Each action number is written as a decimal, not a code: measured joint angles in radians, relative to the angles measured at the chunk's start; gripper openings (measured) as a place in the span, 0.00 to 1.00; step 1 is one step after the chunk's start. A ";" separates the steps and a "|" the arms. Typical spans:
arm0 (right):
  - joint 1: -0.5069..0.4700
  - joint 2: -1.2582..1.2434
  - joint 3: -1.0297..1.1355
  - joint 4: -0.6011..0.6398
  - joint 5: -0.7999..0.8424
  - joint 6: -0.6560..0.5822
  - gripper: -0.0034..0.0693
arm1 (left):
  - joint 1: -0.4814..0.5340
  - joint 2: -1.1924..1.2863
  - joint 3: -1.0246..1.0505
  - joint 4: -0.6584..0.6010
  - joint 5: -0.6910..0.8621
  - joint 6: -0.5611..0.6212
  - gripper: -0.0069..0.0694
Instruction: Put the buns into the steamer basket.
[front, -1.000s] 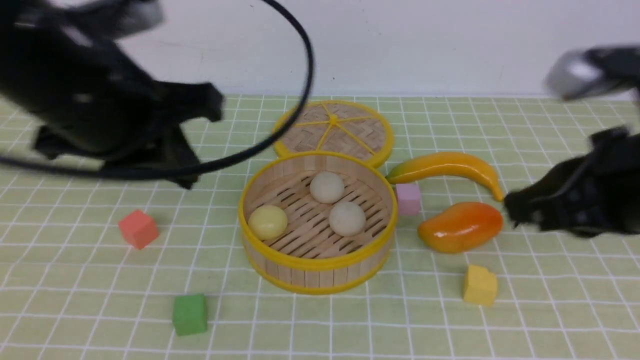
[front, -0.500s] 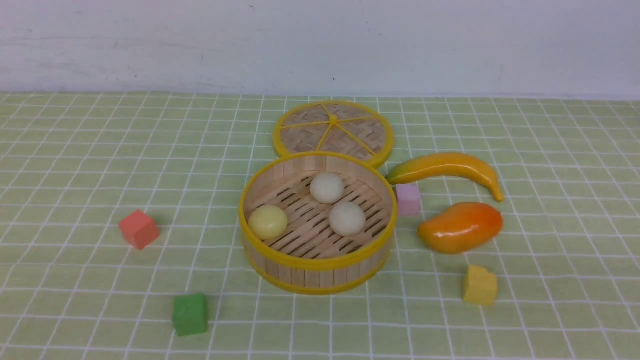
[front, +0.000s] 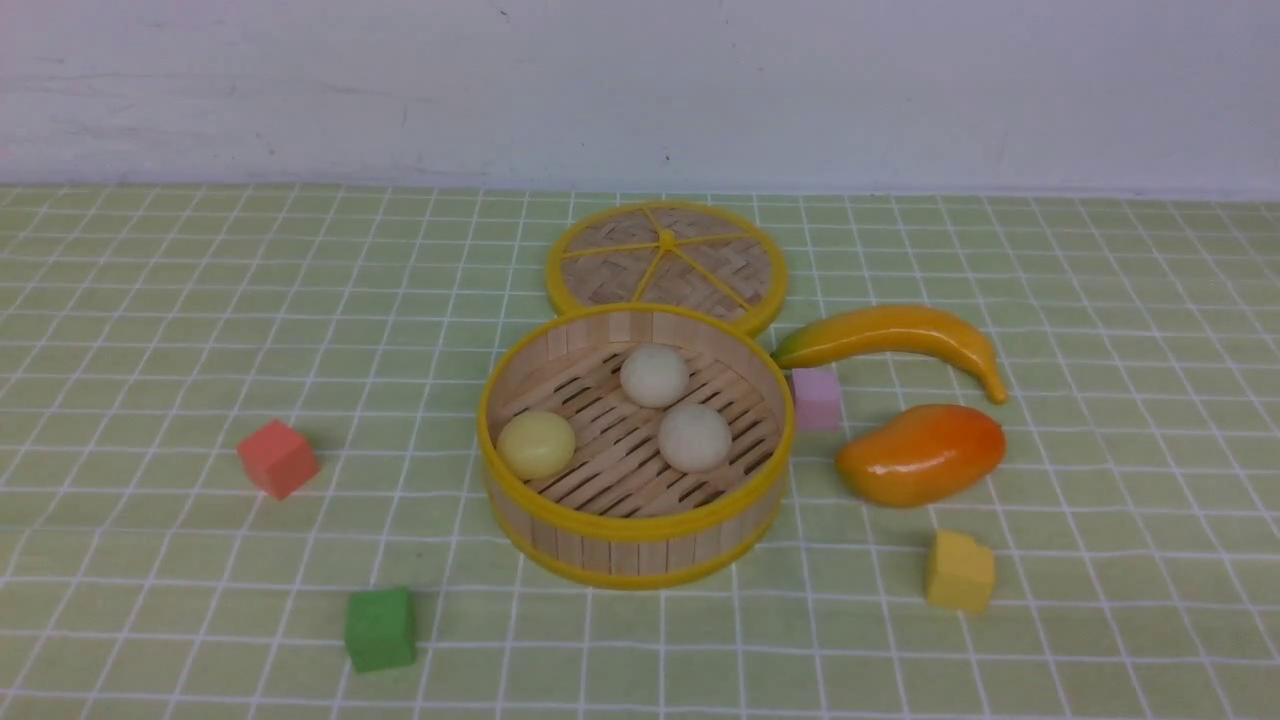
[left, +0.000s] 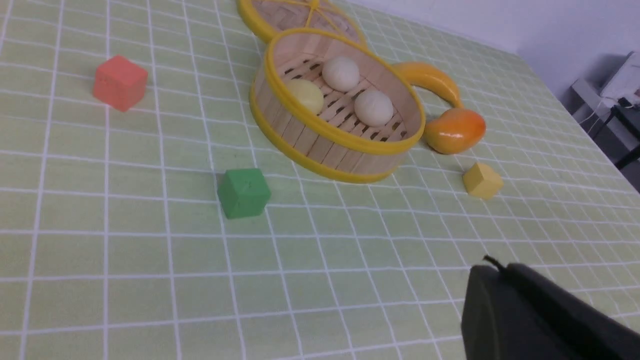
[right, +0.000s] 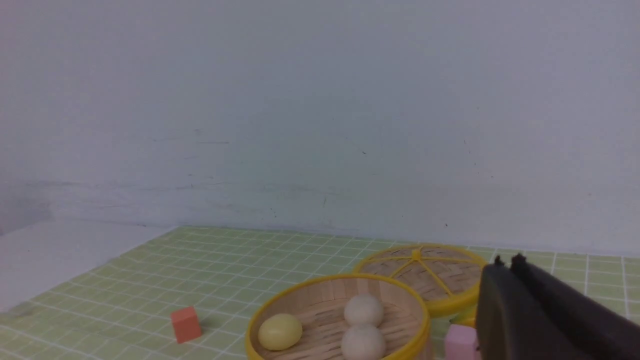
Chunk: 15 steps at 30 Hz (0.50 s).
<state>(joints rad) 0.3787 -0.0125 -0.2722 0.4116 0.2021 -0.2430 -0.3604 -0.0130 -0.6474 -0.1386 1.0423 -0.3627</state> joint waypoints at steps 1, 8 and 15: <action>0.000 0.000 0.000 0.002 0.000 0.000 0.03 | 0.000 0.000 0.000 0.000 0.002 0.000 0.07; 0.000 0.000 0.000 0.002 0.000 0.002 0.04 | 0.000 0.000 0.000 0.000 0.025 -0.001 0.07; 0.000 0.000 0.000 0.002 0.000 0.002 0.05 | 0.000 0.000 0.000 0.006 0.026 -0.001 0.07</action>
<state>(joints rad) 0.3787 -0.0125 -0.2722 0.4137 0.2021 -0.2406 -0.3604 -0.0130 -0.6474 -0.1329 1.0679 -0.3637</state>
